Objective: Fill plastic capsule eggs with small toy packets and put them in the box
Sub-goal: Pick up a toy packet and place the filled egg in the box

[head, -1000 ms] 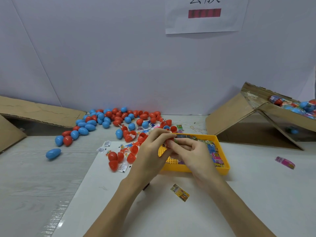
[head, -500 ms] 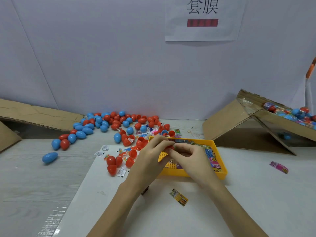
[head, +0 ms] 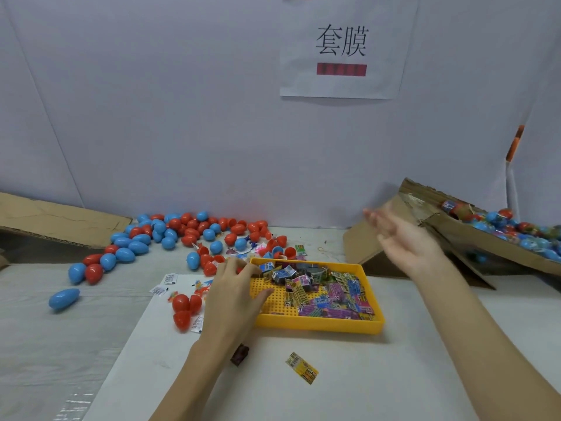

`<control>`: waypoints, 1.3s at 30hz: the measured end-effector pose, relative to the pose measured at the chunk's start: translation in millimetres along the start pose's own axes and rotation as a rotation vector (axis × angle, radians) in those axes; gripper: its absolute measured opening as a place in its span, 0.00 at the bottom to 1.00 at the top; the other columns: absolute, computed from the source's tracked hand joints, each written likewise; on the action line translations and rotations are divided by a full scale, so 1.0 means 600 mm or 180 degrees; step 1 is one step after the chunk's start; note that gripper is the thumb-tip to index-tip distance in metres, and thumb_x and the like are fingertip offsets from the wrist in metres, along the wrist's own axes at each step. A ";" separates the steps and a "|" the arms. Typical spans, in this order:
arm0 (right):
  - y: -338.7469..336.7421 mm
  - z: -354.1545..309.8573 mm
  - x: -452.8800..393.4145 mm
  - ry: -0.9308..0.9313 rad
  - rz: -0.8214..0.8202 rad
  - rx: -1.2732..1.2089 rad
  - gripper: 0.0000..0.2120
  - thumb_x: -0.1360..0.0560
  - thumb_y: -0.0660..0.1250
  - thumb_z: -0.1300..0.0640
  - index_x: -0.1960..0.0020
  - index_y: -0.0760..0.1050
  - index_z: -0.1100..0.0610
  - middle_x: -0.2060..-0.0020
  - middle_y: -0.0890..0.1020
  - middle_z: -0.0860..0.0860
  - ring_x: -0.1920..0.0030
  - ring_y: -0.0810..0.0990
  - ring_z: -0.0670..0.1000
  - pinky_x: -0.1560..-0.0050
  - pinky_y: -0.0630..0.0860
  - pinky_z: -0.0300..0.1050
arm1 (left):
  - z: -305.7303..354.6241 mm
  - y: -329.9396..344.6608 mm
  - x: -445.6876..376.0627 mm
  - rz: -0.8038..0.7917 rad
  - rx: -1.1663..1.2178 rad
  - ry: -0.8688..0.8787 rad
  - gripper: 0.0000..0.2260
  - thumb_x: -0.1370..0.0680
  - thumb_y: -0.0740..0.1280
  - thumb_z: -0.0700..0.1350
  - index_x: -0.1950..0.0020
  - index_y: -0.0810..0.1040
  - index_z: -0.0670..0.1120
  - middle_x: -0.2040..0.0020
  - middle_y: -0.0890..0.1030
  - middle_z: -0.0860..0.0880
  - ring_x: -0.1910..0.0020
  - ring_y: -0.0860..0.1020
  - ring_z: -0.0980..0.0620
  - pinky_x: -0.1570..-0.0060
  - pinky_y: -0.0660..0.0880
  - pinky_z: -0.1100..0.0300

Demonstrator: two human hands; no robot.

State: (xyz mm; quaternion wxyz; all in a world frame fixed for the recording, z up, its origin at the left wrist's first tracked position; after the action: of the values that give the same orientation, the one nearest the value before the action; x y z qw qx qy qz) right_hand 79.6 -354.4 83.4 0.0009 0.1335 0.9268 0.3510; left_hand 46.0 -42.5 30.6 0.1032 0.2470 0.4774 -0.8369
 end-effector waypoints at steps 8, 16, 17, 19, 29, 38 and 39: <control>0.034 0.217 0.074 0.0861 -0.0771 0.0965 0.10 0.17 0.65 0.64 0.42 0.82 0.66 0.46 0.86 0.63 0.49 0.88 0.55 0.56 0.83 0.40 | -0.012 0.003 0.003 -0.0085 0.0275 -0.0068 0.18 0.23 0.73 0.55 0.36 0.80 0.49 0.39 0.73 0.52 0.38 0.70 0.54 0.39 0.73 0.58; 0.030 0.230 0.069 0.0769 -0.0821 0.1140 0.11 0.17 0.65 0.62 0.42 0.83 0.66 0.49 0.87 0.62 0.53 0.88 0.53 0.60 0.83 0.40 | -0.060 -0.025 -0.009 0.0206 0.0622 -0.0606 0.12 0.19 0.69 0.53 0.38 0.81 0.51 0.40 0.74 0.52 0.40 0.72 0.56 0.46 0.70 0.69; 0.029 0.231 0.068 0.0764 -0.0820 0.1157 0.11 0.17 0.65 0.62 0.42 0.84 0.65 0.50 0.87 0.62 0.54 0.88 0.52 0.61 0.83 0.40 | -0.083 -0.040 -0.010 0.0375 0.0674 -0.0853 0.11 0.19 0.69 0.53 0.39 0.81 0.51 0.41 0.75 0.51 0.40 0.73 0.55 0.47 0.70 0.68; 0.030 0.232 0.068 0.0748 -0.0837 0.1230 0.11 0.17 0.65 0.62 0.43 0.84 0.65 0.50 0.87 0.62 0.55 0.88 0.52 0.61 0.84 0.39 | -0.140 -0.074 -0.008 0.0657 0.0358 -0.1345 0.13 0.18 0.67 0.52 0.37 0.80 0.49 0.39 0.75 0.48 0.36 0.72 0.51 0.44 0.68 0.64; 0.035 0.233 0.072 0.0675 -0.0828 0.1336 0.10 0.16 0.63 0.63 0.44 0.83 0.64 0.54 0.88 0.60 0.58 0.88 0.51 0.54 0.80 0.44 | -0.392 -0.179 0.032 -0.0403 -0.1923 -0.3166 0.22 0.16 0.60 0.53 0.25 0.64 0.46 0.28 0.67 0.37 0.31 0.68 0.38 0.30 0.66 0.46; 0.037 0.231 0.078 0.0531 -0.0835 0.1569 0.10 0.16 0.64 0.62 0.45 0.84 0.63 0.54 0.88 0.59 0.56 0.88 0.52 0.57 0.83 0.41 | -0.202 -0.133 -0.022 0.0480 -0.0343 -0.1244 0.14 0.19 0.68 0.38 0.34 0.75 0.41 0.38 0.74 0.42 0.47 0.74 0.49 0.45 0.74 0.58; 0.037 0.230 0.079 0.0523 -0.0836 0.1580 0.10 0.16 0.63 0.63 0.45 0.84 0.63 0.54 0.88 0.60 0.56 0.88 0.52 0.57 0.83 0.41 | -0.154 -0.115 -0.029 0.0469 -0.0092 -0.1009 0.14 0.20 0.70 0.40 0.35 0.75 0.44 0.38 0.73 0.45 0.46 0.75 0.51 0.45 0.76 0.59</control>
State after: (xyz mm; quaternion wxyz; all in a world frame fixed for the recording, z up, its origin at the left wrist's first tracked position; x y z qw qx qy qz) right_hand 52.5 -236.9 -1.5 -0.0614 -0.0203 0.9907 0.1200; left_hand 61.8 71.2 52.2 0.2418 0.1446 0.4477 -0.8486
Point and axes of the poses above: each hand's wrist, its own x-axis away from the middle knuckle, its own y-axis out of the palm, z = x × y, the point moved 8 cm from there along -x, towards the middle knuckle
